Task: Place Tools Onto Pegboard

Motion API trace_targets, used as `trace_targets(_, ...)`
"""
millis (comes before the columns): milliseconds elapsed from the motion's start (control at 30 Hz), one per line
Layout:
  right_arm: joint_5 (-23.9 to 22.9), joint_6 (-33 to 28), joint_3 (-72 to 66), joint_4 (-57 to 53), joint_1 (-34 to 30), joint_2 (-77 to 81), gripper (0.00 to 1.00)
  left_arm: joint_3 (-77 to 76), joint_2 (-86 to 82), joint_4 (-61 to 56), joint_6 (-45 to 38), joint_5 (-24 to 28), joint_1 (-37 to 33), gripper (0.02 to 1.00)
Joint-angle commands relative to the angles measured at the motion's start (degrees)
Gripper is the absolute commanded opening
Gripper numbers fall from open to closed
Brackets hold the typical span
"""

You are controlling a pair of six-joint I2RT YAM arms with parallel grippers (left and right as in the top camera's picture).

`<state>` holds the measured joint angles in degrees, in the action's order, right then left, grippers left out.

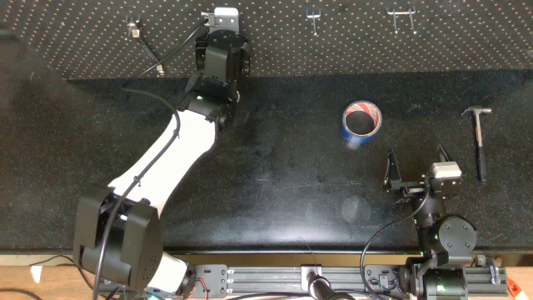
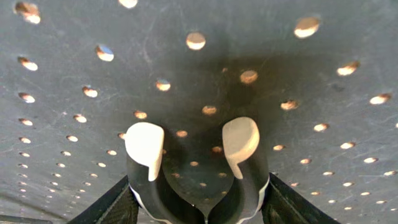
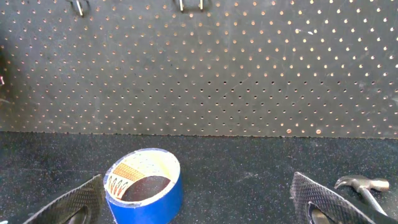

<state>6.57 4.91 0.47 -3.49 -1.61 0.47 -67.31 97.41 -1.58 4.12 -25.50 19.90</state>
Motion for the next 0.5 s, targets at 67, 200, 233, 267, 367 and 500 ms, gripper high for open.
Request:
trace_targets(67, 0.11, 0.63, -0.24, -0.15, -0.31, -0.42, 0.974, -0.39, 0.59, -0.11, 0.11, -1.46, -0.44, 0.251)
trace_targets(200, 0.11, 0.63, -0.24, -0.15, -0.31, -0.42, 0.976, -0.39, 0.59, -0.22, 0.09, -1.49, -0.46, 0.785)
trace_targets(233, 0.11, 0.63, -0.24, -0.15, -0.31, -0.42, 0.976, -0.39, 0.59, -0.44, 0.09, -1.49, -0.44, 0.993)
trace_targets(267, 0.11, 0.63, -0.24, -0.15, -0.31, -0.42, 0.976, -0.39, 0.59, -0.79, 0.09, -1.49, -0.44, 0.996)
trace_targets(367, 0.11, 0.63, -0.24, -0.15, -0.31, -0.42, 0.976, -0.42, 0.57, -2.62, 0.07, -1.95, -0.42, 0.996)
trace_targets(500, 0.11, 0.63, -0.24, -0.15, -0.31, -0.42, 0.974, -0.42, -3.34, -3.37, -0.15, -3.02, -0.33, 0.996)
